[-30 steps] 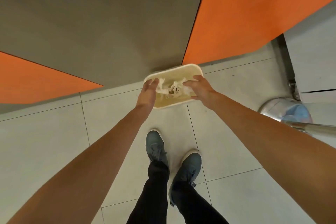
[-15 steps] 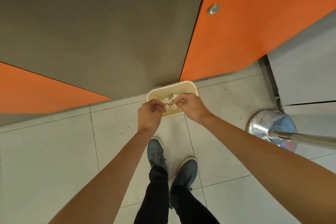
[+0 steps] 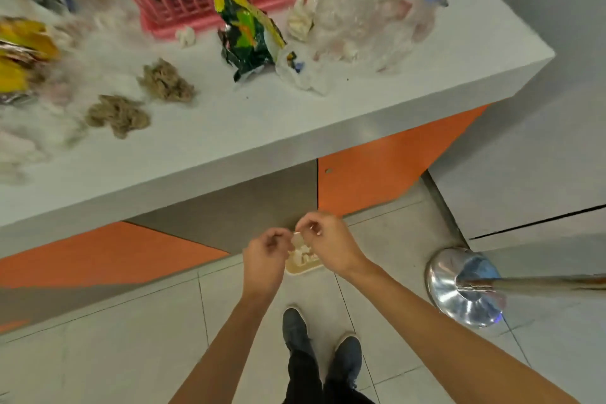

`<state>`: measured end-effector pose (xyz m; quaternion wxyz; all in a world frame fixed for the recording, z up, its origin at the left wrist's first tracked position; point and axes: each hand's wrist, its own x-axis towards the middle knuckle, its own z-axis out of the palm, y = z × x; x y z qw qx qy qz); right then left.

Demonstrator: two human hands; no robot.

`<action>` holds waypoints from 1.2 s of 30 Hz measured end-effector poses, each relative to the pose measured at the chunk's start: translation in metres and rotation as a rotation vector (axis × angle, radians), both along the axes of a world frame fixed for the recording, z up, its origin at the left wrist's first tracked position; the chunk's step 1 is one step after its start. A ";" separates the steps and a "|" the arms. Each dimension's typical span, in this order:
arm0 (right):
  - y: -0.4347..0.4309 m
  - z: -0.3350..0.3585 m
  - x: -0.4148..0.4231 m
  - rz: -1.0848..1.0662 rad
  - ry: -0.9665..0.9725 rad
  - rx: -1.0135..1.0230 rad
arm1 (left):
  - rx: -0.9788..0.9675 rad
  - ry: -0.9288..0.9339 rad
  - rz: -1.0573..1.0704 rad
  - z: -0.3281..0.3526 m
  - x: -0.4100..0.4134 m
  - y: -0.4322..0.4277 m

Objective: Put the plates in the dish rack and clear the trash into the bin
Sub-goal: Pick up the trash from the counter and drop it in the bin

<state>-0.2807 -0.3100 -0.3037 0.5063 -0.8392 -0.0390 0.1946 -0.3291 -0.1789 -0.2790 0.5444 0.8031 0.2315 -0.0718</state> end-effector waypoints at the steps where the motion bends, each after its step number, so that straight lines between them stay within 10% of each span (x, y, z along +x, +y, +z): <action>1: 0.001 0.021 0.002 0.003 -0.032 0.010 | 0.003 -0.042 -0.005 0.019 0.000 0.000; 12: 0.038 0.176 0.020 0.140 -0.181 0.097 | -0.050 -0.250 0.088 0.160 -0.007 0.035; 24: 0.129 0.211 0.079 0.250 -0.263 -0.102 | 0.125 -0.310 0.155 0.180 0.049 0.174; 36: 0.174 0.193 0.130 0.311 -0.520 -0.381 | 0.597 -0.414 -0.231 0.116 0.113 0.233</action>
